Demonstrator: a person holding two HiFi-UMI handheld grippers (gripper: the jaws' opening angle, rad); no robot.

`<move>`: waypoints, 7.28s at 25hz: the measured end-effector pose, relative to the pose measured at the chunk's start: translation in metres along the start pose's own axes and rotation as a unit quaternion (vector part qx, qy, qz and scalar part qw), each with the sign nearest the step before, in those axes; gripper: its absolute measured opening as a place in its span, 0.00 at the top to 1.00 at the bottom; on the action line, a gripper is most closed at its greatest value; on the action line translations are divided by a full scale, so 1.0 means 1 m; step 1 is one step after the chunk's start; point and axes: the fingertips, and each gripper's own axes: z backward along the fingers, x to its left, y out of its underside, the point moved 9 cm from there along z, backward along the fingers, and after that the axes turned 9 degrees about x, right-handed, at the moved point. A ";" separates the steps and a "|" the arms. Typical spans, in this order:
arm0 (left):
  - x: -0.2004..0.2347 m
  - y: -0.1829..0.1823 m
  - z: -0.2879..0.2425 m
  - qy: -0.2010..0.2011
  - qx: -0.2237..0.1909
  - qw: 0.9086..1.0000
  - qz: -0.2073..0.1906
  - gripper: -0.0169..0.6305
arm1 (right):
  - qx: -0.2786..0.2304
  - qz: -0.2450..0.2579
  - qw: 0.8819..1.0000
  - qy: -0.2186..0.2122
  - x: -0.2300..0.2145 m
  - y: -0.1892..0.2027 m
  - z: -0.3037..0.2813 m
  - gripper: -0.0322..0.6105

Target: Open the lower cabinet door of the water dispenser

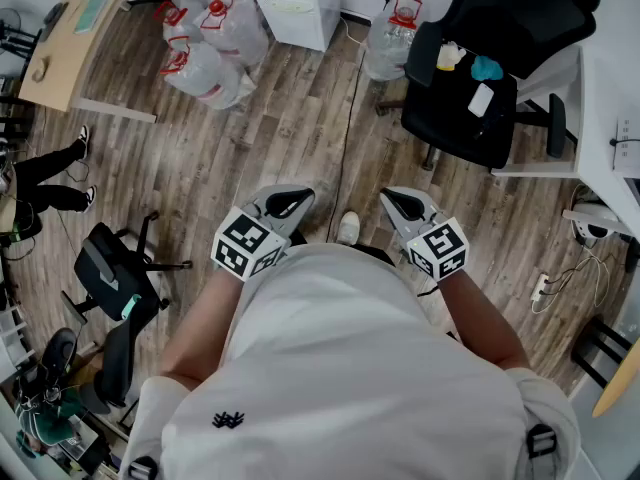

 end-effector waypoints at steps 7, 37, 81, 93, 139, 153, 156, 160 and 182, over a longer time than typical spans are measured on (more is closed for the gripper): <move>0.019 0.008 0.009 -0.016 -0.012 0.999 0.027 0.88 | 0.021 0.014 1.000 -0.017 -0.001 -0.007 -0.026 0.95; 0.382 -0.069 -0.028 0.066 0.043 0.997 -0.008 0.88 | 0.136 -0.057 0.987 0.064 -0.224 -0.141 -0.403 0.81; 0.543 -0.092 -0.263 0.123 0.028 0.992 0.005 0.88 | 0.249 0.037 0.961 0.114 -0.546 -0.083 -0.753 0.70; 0.547 -0.071 -0.222 0.095 0.006 0.995 0.024 0.88 | 0.274 0.028 0.954 0.116 -0.508 -0.069 -0.751 0.70; 0.527 0.037 -0.074 -0.047 -0.083 0.980 0.172 0.88 | 0.330 0.140 0.933 -0.029 -0.266 -0.089 -0.875 0.83; 0.516 0.067 -0.047 -0.080 -0.105 0.970 0.204 0.88 | 0.325 0.185 0.926 -0.045 -0.224 -0.120 -0.925 0.82; 0.515 0.072 -0.041 -0.081 -0.107 0.969 0.205 0.88 | 0.329 0.185 0.925 -0.038 -0.222 -0.121 -0.924 0.82; 0.512 0.077 -0.030 -0.079 -0.106 0.971 0.197 0.88 | 0.328 0.168 0.929 -0.029 -0.217 -0.122 -0.915 0.82; 0.440 0.037 0.074 -0.015 -0.068 0.997 0.040 0.88 | 0.162 -0.032 0.986 -0.011 -0.102 -0.200 -0.563 0.95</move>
